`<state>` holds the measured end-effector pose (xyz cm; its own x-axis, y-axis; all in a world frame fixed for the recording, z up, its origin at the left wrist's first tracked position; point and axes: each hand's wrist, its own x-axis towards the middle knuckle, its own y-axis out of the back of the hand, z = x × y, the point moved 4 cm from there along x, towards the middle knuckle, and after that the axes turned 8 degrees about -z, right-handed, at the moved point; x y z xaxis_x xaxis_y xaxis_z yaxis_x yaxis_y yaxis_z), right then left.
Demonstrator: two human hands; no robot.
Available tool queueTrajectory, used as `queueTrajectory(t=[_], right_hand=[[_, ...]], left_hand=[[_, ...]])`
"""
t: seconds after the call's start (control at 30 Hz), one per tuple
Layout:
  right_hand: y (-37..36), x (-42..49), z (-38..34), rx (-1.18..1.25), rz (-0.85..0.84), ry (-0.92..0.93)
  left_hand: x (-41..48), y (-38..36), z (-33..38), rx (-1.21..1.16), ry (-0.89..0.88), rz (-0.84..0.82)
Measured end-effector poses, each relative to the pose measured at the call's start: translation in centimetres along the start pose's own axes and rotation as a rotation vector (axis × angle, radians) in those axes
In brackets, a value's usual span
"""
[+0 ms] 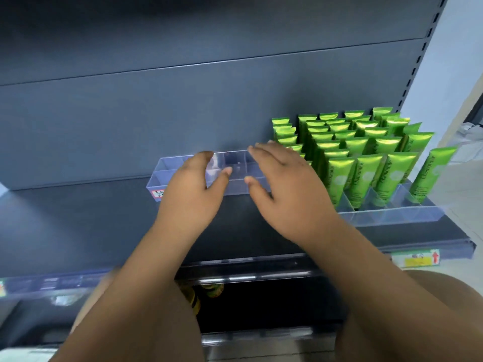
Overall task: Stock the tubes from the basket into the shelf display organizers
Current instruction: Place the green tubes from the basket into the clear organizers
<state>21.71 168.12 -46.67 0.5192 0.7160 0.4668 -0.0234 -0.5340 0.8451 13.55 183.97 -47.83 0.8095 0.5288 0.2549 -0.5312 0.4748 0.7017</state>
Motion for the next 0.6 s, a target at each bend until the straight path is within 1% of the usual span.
queueTrajectory(t=[0.1,0.17,0.23,0.33,0.5,0.6], right_hand=[[-1.9,0.2,-4.0,0.044,-0.062,0.056],[-3.0,0.4,-7.2,0.083,-0.093,0.087],[-4.0,0.6,-11.0,0.151,-0.093,0.134],[-5.9,0.8,-17.5,0.231,-0.147,0.236],[-10.0,-0.8,-29.6,0.419,-0.199,0.403],[-13.6,-2.8,-36.7,0.455,-0.304,0.469]], left_hand=[[-3.8,3.7,-2.8,-0.043,0.073,0.061],[-6.4,6.2,-4.9,-0.032,0.095,0.141],[-9.4,8.7,-7.0,0.045,0.151,0.227],[-14.3,12.4,-10.0,0.17,0.235,0.32],[-22.9,18.5,-15.7,0.287,0.444,0.463],[-28.2,21.5,-19.1,0.359,0.594,0.521]])
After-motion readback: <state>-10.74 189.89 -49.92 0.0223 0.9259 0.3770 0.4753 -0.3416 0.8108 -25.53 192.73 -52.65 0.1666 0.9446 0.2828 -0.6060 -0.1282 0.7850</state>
